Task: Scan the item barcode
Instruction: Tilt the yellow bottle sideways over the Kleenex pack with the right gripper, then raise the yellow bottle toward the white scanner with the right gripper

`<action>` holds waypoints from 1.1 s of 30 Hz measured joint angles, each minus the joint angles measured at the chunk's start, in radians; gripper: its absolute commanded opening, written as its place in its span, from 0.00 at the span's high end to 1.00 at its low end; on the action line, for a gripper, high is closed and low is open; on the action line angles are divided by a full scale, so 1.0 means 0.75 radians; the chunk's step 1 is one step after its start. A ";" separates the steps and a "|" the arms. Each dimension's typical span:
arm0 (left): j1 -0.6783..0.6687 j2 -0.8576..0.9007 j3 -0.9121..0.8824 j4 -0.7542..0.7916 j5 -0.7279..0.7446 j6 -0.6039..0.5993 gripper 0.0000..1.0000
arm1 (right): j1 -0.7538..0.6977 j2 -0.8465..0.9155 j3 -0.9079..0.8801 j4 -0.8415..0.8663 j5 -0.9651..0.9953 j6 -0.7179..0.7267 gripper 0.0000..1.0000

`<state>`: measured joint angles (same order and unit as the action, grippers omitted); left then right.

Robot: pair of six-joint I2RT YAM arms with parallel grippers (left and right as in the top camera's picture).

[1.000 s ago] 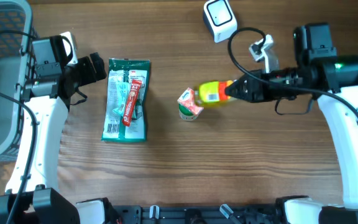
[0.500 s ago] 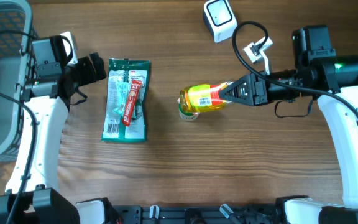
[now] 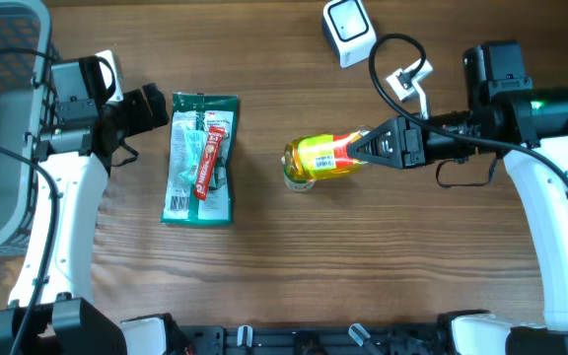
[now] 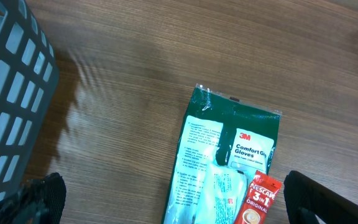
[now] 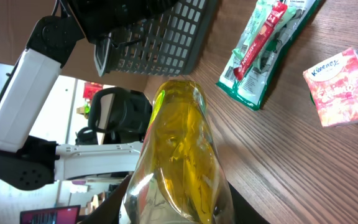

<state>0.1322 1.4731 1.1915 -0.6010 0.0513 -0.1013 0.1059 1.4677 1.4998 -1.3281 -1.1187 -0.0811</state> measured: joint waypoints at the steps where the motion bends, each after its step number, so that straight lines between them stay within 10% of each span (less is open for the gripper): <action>1: 0.000 0.000 0.000 0.000 0.000 0.000 0.00 | -0.001 0.000 0.000 -0.001 0.000 0.000 0.96; 15: 0.000 0.000 0.000 0.000 0.000 0.000 0.00 | 0.000 0.000 0.000 -0.001 0.029 -0.023 0.96; 33: 0.000 0.000 0.000 0.000 0.000 0.000 0.00 | -0.001 0.003 -0.001 0.083 1.206 0.362 0.96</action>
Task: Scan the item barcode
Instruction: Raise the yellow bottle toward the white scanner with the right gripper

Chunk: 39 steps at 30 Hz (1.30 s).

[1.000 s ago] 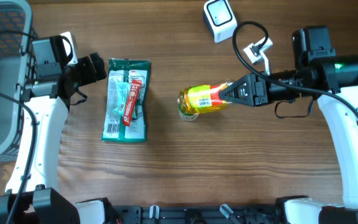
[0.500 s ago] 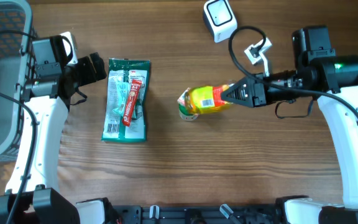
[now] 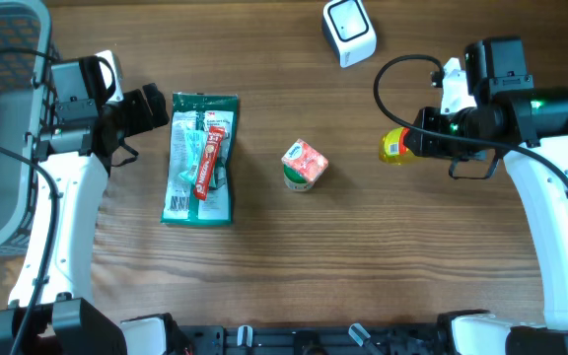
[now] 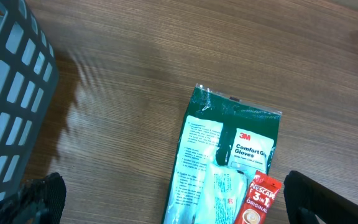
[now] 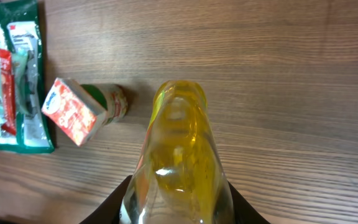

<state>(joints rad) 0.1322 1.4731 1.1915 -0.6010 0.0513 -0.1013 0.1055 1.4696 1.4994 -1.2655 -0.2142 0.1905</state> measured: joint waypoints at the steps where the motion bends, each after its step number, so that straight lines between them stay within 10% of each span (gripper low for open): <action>1: 0.000 0.000 0.000 0.000 0.000 0.000 0.00 | 0.000 0.000 0.000 0.003 0.007 0.001 0.96; 10: 0.000 0.000 0.000 0.000 0.000 0.000 0.00 | 0.000 0.028 0.070 0.056 0.010 -0.012 0.96; 17: 0.000 0.000 0.000 0.000 -0.001 0.000 0.00 | 0.103 0.280 0.647 -0.056 0.229 -0.052 0.96; 39: 0.000 0.000 0.000 0.000 0.000 0.001 0.00 | 0.482 1.182 0.699 1.370 1.437 -0.909 0.96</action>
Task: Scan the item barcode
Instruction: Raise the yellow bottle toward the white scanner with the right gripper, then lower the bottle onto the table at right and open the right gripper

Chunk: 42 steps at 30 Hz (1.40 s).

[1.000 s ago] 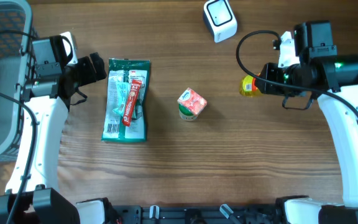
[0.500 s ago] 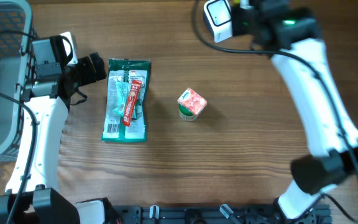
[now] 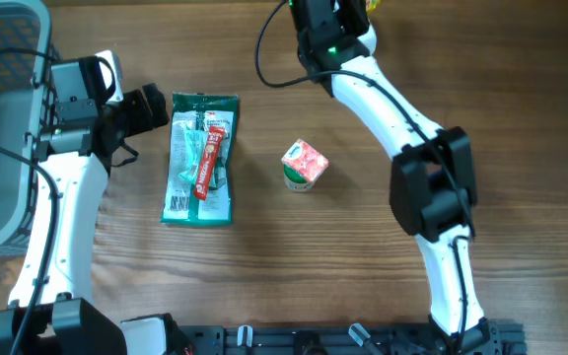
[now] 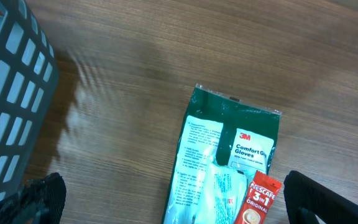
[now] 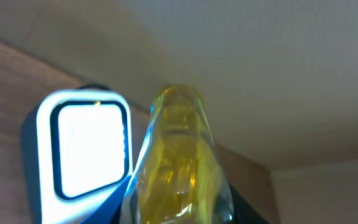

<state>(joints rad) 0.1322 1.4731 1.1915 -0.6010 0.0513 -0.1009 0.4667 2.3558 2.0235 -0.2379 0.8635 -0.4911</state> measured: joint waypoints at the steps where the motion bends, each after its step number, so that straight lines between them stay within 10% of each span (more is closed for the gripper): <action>1: 0.000 0.000 0.000 -0.001 0.000 0.000 0.00 | 0.001 0.021 -0.001 0.044 0.013 -0.033 0.96; 28: 0.000 0.000 0.000 -0.001 0.000 0.000 0.00 | 0.003 0.127 -0.003 0.167 0.062 -0.219 0.96; 42: 0.000 0.000 0.001 0.000 0.000 0.004 0.00 | -0.290 -0.820 0.033 -1.217 -0.629 0.630 0.90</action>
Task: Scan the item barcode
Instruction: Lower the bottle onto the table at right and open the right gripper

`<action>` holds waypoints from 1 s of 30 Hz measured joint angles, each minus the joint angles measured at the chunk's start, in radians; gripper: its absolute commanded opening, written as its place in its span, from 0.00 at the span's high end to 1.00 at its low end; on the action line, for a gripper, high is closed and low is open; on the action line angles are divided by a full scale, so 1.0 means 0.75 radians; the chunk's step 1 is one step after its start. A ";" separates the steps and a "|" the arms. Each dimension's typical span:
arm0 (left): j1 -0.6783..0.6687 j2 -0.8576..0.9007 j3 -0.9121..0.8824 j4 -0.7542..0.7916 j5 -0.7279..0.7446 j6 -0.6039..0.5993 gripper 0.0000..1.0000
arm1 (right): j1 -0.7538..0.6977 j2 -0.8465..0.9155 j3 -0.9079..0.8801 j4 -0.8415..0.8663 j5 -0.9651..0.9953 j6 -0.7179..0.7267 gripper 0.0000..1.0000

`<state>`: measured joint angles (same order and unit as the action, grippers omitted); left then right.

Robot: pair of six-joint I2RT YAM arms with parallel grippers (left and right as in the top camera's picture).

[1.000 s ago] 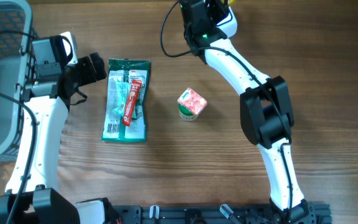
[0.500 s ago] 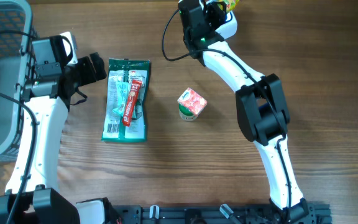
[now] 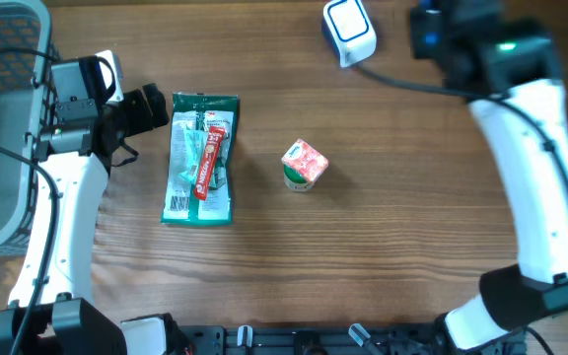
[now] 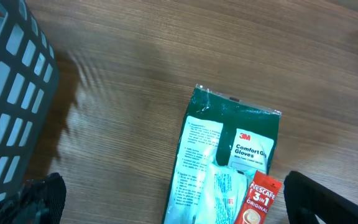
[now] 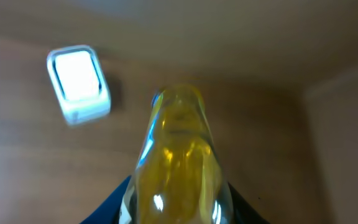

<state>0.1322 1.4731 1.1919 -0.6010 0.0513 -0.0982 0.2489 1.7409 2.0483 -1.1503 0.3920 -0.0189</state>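
Note:
A yellow bottle fills the middle of the right wrist view, and my right gripper is shut on it. The white barcode scanner appears small, up and to the left of the bottle. From overhead the scanner stands at the table's far edge, with my right gripper blurred just to its right; the bottle is hidden there. My left gripper is open and holds nothing. It hovers over the near end of a green gloves packet.
A red Nescafe sachet lies on the gloves packet. A red tissue pack rests on a small green can mid-table. A grey basket stands at the left edge.
My right arm has shifted from the far centre to the far right. The scanner, which loomed close beside the bottle, is now small and farther off to the left. The left arm is unchanged.
My right gripper first held the yellow bottle sideways over mid-table. Then it held the bottle off to the right, above the wood. Then the bottle was right up against the scanner at the far edge. Now it is drawn back to the scanner's right. The left arm never moved.

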 measured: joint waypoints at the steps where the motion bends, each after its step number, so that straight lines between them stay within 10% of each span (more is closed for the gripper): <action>1: 0.000 0.000 0.000 -0.001 0.000 0.001 0.00 | -0.061 0.006 -0.010 -0.074 -0.098 0.030 0.90; 13: 0.000 0.000 0.000 -0.001 0.000 0.001 0.00 | -0.416 0.046 -0.685 0.056 -0.538 0.032 0.89; 22: 0.000 0.000 0.000 -0.001 0.000 0.001 0.00 | -0.429 0.046 -0.724 -0.018 -0.527 0.018 0.81; 30: 0.000 0.000 0.000 0.000 0.000 0.001 0.00 | -0.429 0.046 -0.757 -0.022 -0.512 0.002 0.32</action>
<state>0.1322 1.4731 1.1919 -0.6010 0.0513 -0.0978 -0.0731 1.7752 1.4807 -1.1667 0.0082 -0.0174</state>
